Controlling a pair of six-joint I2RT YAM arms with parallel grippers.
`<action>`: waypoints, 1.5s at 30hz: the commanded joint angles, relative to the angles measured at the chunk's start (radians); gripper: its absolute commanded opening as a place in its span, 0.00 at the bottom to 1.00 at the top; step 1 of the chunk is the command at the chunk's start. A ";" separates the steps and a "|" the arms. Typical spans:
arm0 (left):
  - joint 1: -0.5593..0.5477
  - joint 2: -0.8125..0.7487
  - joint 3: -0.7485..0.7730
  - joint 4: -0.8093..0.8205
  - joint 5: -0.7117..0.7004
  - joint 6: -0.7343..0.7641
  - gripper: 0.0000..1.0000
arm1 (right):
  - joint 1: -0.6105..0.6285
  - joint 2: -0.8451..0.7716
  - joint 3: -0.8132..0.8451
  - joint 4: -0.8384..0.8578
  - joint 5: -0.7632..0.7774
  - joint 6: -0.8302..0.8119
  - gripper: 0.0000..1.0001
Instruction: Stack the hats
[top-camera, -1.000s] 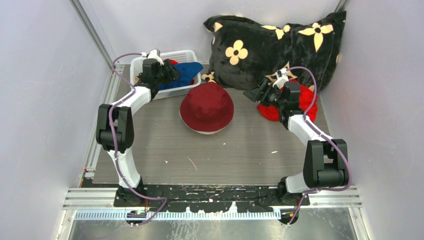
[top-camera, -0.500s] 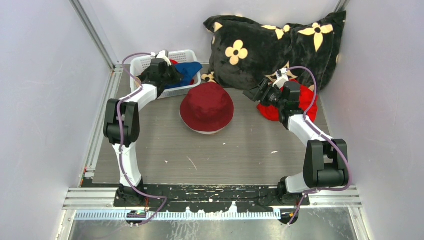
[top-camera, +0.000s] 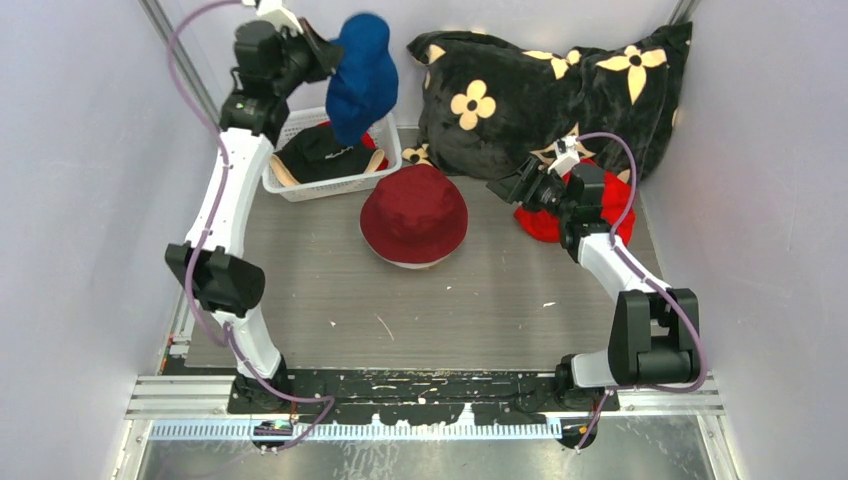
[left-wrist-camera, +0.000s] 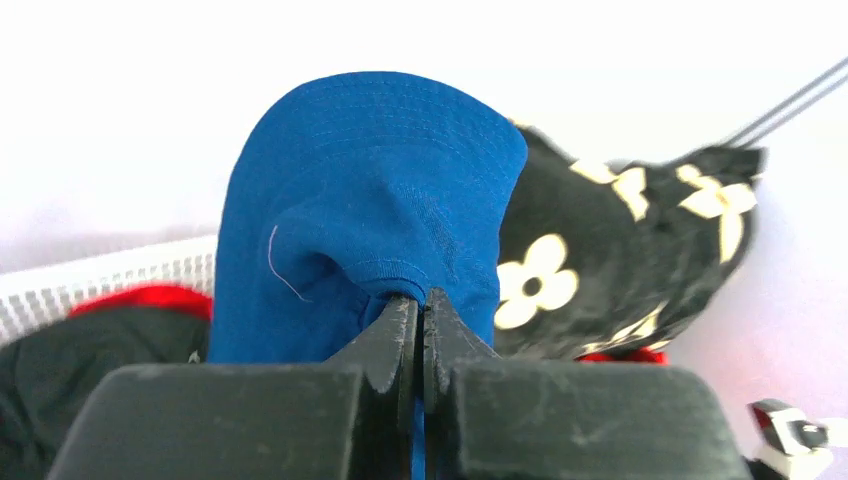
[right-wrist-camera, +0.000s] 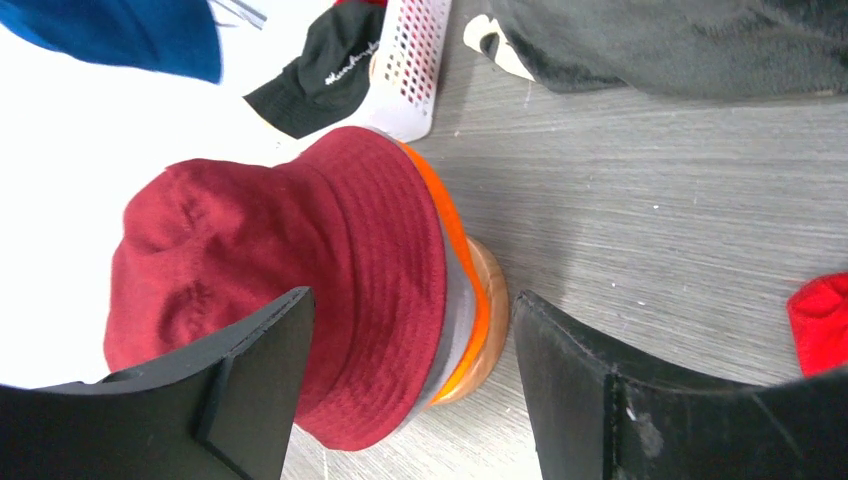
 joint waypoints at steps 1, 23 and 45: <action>-0.006 -0.075 0.195 -0.206 0.067 0.004 0.00 | 0.002 -0.100 -0.004 0.056 -0.026 0.010 0.77; -0.074 -0.470 -0.042 -0.282 0.302 -0.237 0.00 | 0.002 -0.370 -0.059 0.062 -0.128 0.043 0.78; -0.188 -0.320 -0.064 -0.184 0.220 -0.287 0.00 | 0.296 -0.032 0.182 0.384 -0.134 0.152 0.77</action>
